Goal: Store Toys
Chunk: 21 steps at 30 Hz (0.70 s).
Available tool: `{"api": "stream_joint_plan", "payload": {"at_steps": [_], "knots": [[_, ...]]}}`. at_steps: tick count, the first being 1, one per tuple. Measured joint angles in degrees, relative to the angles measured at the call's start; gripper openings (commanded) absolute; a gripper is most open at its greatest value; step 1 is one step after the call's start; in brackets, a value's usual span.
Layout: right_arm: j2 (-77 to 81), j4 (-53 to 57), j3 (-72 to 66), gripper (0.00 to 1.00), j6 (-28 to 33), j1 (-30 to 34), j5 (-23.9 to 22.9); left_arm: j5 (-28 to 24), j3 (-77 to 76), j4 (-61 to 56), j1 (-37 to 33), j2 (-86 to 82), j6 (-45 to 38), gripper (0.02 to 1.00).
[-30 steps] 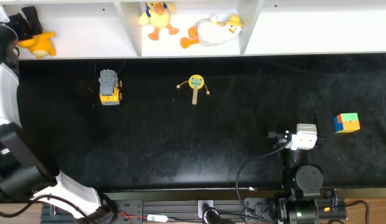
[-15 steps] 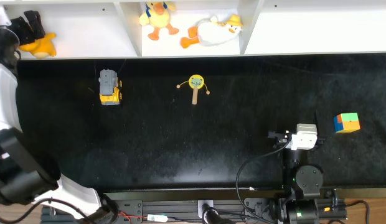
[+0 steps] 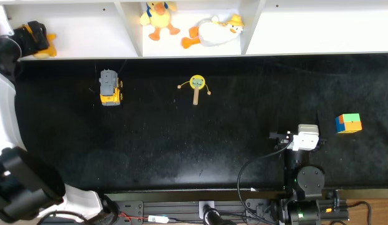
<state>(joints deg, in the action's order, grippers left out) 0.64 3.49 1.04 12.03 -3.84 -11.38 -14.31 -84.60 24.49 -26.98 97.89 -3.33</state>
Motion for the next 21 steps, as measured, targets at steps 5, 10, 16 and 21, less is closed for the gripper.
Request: {"api": "stream_joint_plan", "payload": {"at_steps": [5,10,16,21], "knots": [[0.0,0.02,0.0,0.993,0.0,0.0,0.0,0.0,2.43,-0.11,0.0,-4.28,-0.02,0.998],[0.0,0.0,0.0,0.996,0.02,0.0,0.0,0.04,8.5,-0.24,0.0,-9.77,-0.02,0.998],[0.0,-0.04,0.0,0.993,0.0,0.0,-0.04,0.02,20.98,-2.19,0.48,-19.89,0.0,0.998],[0.0,0.02,0.0,0.996,0.02,0.0,0.0,0.02,31.41,-1.51,3.21,-27.8,0.87,0.998]]}}
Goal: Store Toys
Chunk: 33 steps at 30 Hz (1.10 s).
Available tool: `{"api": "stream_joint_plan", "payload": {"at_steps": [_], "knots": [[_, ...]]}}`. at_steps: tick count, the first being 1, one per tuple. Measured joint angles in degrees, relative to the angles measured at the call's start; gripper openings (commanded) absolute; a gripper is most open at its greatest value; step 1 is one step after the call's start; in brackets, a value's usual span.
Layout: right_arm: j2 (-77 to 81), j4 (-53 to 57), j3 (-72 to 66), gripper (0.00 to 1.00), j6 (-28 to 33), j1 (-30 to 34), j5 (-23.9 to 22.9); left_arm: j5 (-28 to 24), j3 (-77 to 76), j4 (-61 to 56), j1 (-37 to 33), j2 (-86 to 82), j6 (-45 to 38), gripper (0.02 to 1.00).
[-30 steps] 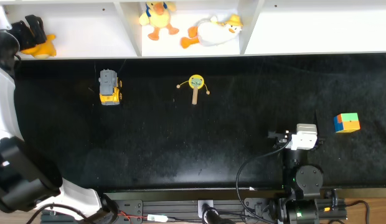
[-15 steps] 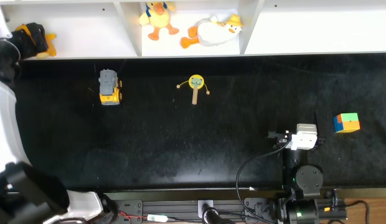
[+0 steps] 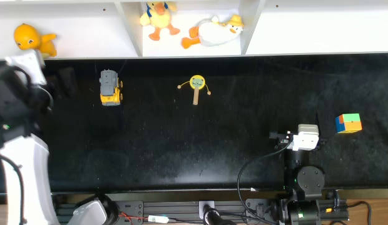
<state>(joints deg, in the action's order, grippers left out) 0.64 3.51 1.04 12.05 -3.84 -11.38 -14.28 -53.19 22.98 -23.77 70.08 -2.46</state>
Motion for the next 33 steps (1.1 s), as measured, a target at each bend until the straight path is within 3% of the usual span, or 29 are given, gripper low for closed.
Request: {"api": "stream_joint_plan", "payload": {"at_steps": [9,19,25,29,33], "knots": [[0.0,-0.02,0.0,0.993,-0.02,0.0,0.0,1.9,9.81,0.92,14.34,-3.45,4.63,0.998],[0.0,-0.04,0.0,0.993,0.0,0.0,-0.02,5.25,9.92,-3.32,18.18,7.19,6.25,0.978],[0.0,-0.04,0.0,0.996,0.0,0.0,0.0,8.55,9.99,-7.43,18.16,11.87,6.75,0.842],[0.0,-0.02,0.0,0.996,-0.02,0.0,-0.02,9.01,9.99,-8.11,18.16,13.79,6.88,0.59],[-0.02,-0.04,0.0,0.996,-0.02,0.0,-0.02,9.01,9.75,-9.27,18.18,14.36,6.82,0.476]]}}
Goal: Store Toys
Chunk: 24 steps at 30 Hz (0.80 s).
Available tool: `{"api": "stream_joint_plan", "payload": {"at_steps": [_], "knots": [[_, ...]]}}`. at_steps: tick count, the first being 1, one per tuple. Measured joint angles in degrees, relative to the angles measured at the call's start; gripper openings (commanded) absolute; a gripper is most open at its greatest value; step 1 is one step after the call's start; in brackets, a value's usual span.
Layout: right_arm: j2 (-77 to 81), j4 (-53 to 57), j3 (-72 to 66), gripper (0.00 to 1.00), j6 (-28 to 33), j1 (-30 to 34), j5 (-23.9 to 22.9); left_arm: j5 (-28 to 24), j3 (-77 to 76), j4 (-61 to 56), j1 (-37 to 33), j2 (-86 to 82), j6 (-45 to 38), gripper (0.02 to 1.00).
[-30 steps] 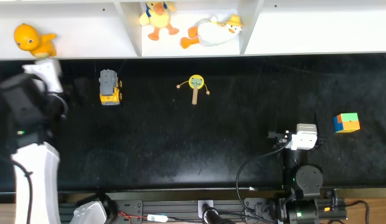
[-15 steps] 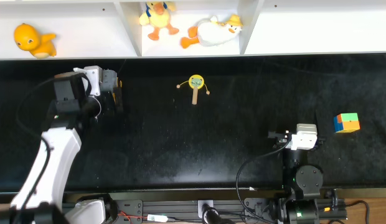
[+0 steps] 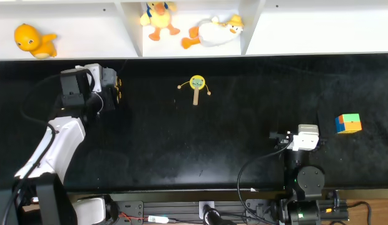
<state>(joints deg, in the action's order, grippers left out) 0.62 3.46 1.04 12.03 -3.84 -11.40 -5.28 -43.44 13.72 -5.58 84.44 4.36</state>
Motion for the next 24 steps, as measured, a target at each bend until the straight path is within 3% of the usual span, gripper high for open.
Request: {"api": "stream_joint_plan", "payload": {"at_steps": [5,18,24], "knots": [[0.02,0.02,0.0,0.993,0.0,0.0,0.02,-0.02,0.02,0.26,0.0,0.02,0.02,0.428],[0.02,0.04,0.0,0.996,0.02,0.0,0.02,-0.11,0.35,10.43,0.0,-18.08,-0.09,0.424],[0.02,0.07,0.0,0.996,0.02,0.0,0.0,-1.33,-1.81,10.88,0.0,-17.64,0.2,0.413]]}}
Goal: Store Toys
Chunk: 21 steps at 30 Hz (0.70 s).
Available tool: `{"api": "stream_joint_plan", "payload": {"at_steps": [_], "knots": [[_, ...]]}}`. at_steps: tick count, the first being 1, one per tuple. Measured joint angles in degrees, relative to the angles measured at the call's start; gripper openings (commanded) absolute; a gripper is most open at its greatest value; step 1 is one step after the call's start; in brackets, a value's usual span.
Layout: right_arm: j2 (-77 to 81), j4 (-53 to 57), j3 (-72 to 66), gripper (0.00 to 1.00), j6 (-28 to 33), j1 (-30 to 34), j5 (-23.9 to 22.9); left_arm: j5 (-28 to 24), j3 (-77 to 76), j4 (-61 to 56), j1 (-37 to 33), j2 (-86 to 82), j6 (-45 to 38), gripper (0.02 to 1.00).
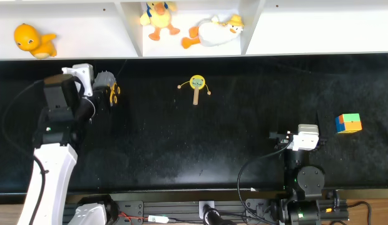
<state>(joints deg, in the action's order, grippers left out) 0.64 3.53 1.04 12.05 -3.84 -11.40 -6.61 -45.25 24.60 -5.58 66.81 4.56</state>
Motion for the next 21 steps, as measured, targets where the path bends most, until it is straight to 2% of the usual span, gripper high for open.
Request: {"api": "stream_joint_plan", "payload": {"at_steps": [11,21], "knots": [[0.0,0.0,0.0,0.996,0.0,0.0,0.02,-0.46,-12.74,2.19,0.0,4.52,-0.02,0.404],[0.0,0.02,0.0,0.993,0.0,0.0,0.0,-0.66,-23.5,-3.15,1.36,19.76,-0.02,0.406]]}}
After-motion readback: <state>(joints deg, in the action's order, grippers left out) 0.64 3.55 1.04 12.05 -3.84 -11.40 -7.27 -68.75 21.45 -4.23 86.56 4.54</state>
